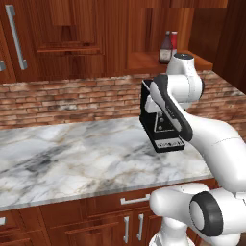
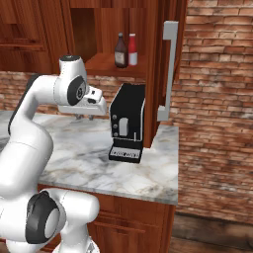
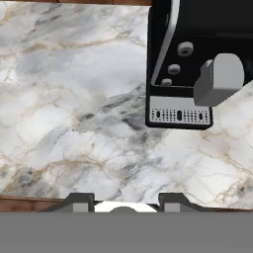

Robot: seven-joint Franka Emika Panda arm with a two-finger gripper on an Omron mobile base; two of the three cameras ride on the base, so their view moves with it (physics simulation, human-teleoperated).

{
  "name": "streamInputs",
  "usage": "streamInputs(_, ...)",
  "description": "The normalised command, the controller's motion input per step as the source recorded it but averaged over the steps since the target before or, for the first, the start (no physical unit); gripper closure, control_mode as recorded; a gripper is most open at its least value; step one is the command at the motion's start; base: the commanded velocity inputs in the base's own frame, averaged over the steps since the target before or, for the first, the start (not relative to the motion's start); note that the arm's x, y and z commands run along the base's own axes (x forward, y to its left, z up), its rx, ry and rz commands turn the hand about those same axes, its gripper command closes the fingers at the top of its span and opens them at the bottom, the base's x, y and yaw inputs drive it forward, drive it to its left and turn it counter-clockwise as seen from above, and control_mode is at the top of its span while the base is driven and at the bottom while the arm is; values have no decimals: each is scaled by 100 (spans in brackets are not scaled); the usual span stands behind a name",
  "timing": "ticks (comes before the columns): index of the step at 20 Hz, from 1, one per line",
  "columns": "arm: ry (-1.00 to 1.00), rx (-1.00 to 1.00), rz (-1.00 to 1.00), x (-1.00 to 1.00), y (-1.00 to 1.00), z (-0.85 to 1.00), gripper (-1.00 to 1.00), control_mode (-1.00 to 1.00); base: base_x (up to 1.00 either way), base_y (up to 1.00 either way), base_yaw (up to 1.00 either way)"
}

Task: Take 2 condiments from the cabinet and move them on the counter near the stove.Make sure the condiments are lined up with each other, next to each other.

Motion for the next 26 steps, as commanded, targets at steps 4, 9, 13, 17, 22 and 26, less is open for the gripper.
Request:
streamInputs(4, 0, 0, 0, -17, 0, 0, -100, -100, 0, 0, 0)
streamInputs(9, -23, 0, -8, -1, 3, 0, -100, -100, 0, 0, 0)
streamInputs(13, -44, 0, -14, 0, 0, 8, -100, -100, 0, 0, 0)
streamInputs(17, -32, 0, -14, 0, 0, 46, -100, -100, 0, 0, 0)
streamInputs(22, -18, 0, -12, -1, 0, 68, -100, -100, 0, 0, 0)
streamInputs(26, -3, 0, -7, -1, -1, 84, -100, -100, 0, 0, 0)
